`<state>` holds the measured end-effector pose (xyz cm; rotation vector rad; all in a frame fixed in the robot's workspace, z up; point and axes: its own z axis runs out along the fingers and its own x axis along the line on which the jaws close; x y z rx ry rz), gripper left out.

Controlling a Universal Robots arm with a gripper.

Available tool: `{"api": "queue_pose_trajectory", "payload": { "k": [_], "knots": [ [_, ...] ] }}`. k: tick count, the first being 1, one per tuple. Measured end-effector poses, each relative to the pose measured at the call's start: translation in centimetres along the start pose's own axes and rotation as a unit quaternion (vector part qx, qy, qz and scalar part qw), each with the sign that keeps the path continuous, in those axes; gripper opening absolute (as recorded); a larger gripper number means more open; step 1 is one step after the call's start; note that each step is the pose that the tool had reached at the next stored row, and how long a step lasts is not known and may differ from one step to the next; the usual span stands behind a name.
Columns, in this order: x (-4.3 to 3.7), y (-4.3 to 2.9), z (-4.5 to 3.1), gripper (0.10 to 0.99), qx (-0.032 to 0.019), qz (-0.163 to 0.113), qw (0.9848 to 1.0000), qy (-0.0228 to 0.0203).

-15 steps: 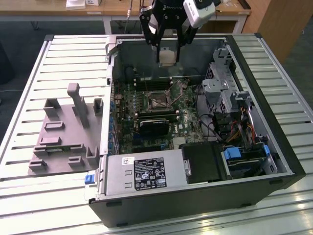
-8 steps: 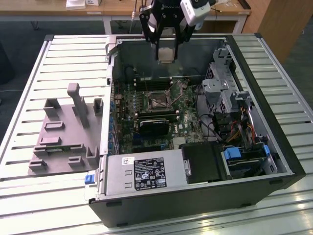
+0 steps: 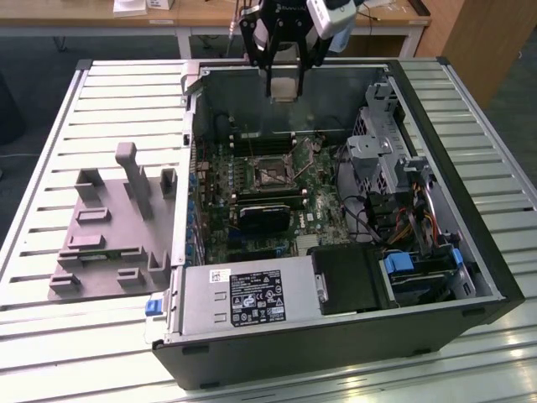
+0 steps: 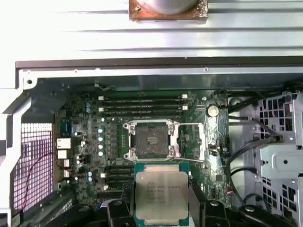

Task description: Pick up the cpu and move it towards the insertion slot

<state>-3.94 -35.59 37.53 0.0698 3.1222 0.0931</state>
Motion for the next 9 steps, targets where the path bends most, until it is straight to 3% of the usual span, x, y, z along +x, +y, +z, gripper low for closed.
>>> {"api": "queue_pose_trajectory", "payload": {
  "k": [9],
  "knots": [
    [-0.13, 1.52, 0.68, 0.537, -0.0001, 0.0, 1.0, 0.0]
  ]
}}
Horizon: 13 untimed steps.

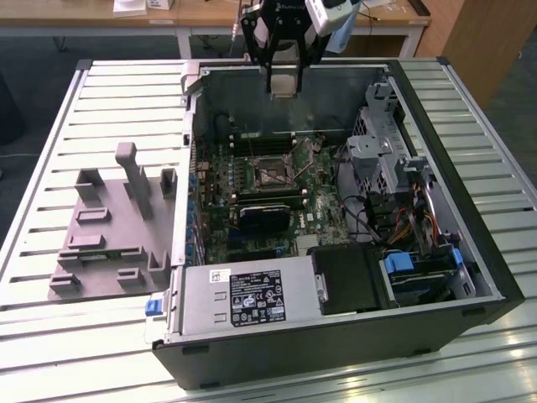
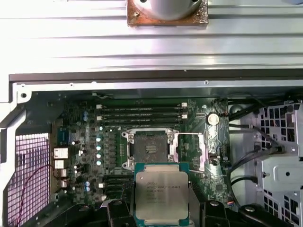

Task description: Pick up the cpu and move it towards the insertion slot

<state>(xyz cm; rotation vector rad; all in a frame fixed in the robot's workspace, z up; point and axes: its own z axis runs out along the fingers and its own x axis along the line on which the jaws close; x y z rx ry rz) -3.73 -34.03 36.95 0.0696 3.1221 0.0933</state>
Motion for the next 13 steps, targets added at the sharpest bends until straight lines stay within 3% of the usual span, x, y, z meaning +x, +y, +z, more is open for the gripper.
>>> {"api": "queue_pose_trajectory", "payload": {
  "k": [13],
  "knots": [
    [0.13, 2.33, 1.32, 0.537, 0.0, -0.001, 1.0, -0.001]
  ]
}}
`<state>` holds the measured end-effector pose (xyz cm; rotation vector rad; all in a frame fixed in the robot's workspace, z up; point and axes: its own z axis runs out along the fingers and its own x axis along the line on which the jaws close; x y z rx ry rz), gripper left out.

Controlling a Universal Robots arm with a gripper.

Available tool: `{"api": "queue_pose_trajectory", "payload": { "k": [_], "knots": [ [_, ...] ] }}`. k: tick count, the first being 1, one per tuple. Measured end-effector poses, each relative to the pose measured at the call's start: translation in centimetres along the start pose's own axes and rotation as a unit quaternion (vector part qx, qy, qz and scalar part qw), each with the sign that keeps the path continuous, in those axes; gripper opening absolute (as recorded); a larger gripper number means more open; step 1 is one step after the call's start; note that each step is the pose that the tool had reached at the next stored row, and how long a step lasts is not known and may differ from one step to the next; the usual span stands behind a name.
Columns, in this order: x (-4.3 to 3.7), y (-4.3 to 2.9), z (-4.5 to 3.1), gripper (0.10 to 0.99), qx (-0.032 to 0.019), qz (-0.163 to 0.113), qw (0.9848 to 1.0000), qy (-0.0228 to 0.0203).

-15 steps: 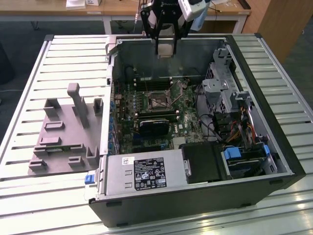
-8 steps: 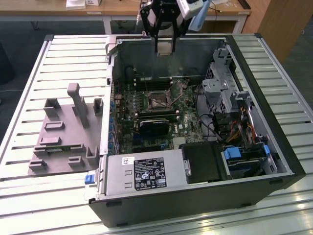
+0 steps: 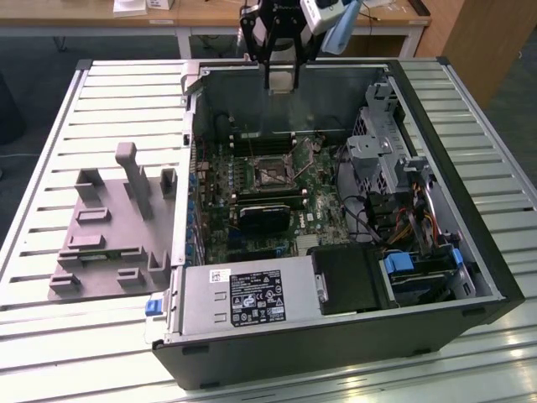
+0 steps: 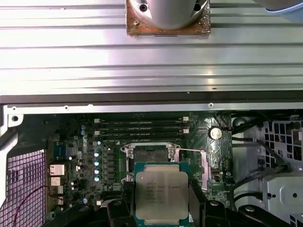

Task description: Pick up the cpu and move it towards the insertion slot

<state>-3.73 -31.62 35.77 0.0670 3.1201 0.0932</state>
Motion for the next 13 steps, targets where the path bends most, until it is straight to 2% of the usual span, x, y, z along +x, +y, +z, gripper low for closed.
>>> {"api": "queue_pose_trajectory", "payload": {
  "k": [6, 13],
  "knots": [
    [0.06, 1.01, 0.51, 0.537, 0.0, -0.001, 1.0, -0.0005],
    [0.06, 1.11, 0.61, 0.537, 0.0, -0.001, 1.0, -0.0006]
  ]
}}
